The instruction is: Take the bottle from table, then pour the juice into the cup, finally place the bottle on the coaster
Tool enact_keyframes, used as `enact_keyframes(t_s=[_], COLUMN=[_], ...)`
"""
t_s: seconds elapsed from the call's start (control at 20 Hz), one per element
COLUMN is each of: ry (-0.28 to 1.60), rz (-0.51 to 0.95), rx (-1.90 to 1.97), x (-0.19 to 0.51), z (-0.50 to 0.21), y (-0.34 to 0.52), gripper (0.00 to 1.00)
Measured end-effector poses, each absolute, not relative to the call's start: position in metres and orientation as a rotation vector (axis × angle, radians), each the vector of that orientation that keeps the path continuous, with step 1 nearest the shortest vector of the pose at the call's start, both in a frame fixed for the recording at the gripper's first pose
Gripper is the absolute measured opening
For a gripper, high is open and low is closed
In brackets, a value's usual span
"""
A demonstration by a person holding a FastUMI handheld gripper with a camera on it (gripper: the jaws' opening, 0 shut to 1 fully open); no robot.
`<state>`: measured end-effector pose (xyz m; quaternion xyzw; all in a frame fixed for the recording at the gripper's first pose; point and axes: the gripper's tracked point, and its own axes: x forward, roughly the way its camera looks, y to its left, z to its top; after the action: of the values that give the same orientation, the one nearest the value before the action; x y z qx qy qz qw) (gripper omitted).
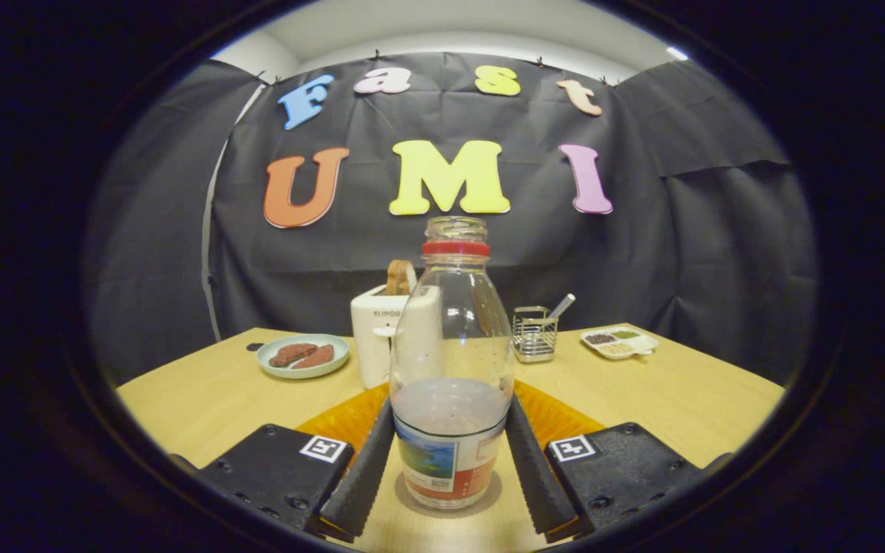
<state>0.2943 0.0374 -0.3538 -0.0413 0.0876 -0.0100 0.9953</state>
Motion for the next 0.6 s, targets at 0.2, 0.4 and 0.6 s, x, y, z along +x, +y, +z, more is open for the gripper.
enact_keyframes(t_s=[0.2,0.4,0.6], ry=[0.148,0.16,0.196], rz=[0.005,0.001,0.008], rx=[-0.067,-0.078,-0.027], x=[0.293,0.296,0.297], z=[-0.349,-0.358,-0.363], y=[0.046,0.043,0.038], gripper=[0.82,0.82,0.84])
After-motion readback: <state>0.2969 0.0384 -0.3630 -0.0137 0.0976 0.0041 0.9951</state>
